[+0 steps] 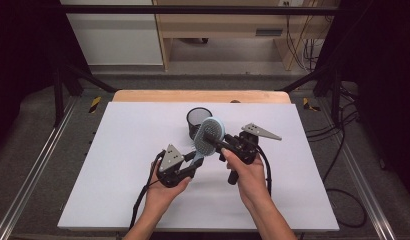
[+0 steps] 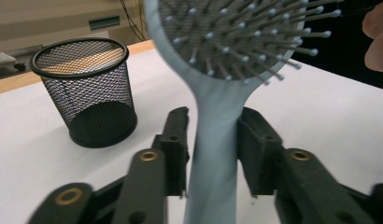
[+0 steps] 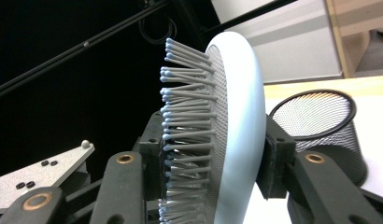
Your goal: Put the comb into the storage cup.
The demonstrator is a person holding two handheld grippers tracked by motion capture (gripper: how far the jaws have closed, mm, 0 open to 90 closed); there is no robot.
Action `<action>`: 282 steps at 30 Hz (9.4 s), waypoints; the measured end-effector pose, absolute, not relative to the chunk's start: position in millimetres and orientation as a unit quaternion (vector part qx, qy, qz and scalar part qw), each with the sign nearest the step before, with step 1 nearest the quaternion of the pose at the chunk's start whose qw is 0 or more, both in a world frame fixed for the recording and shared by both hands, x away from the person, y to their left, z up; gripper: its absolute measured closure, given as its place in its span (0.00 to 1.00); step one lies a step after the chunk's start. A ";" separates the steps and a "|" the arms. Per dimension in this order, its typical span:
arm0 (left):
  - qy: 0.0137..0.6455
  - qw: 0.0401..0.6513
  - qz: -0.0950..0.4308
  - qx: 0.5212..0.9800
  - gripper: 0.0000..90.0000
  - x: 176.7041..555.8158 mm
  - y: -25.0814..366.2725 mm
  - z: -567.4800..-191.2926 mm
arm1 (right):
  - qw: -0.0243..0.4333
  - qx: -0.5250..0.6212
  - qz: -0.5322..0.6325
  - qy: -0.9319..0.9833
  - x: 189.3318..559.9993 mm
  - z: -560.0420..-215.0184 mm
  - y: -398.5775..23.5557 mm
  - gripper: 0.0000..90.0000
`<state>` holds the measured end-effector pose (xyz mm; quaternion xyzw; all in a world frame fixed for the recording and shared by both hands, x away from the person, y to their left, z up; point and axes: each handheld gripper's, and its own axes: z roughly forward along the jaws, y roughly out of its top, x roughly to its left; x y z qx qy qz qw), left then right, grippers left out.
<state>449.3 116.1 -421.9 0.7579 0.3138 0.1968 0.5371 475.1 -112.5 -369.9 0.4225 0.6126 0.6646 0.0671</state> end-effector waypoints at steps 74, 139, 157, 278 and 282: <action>0.419 0.545 0.318 0.653 0.03 431.9 279.4 -439.5 | 0.267 0.484 0.655 0.515 563.0 -279.3 -188.3 0.59; 0.410 0.550 0.321 0.653 0.03 434.1 282.0 -438.9 | 0.227 0.472 0.654 0.545 602.9 -322.7 -114.6 0.58; 0.408 0.553 0.320 0.652 0.03 434.7 283.8 -438.5 | 0.222 0.477 0.643 0.557 608.7 -339.6 -105.5 0.58; 0.401 0.552 0.318 0.658 0.03 435.9 283.6 -438.4 | 0.202 0.503 0.620 0.567 614.9 -388.6 -88.9 0.56; 0.401 0.552 0.318 0.659 0.03 435.9 283.4 -438.5 | 0.200 0.503 0.620 0.568 615.0 -388.5 -89.6 0.56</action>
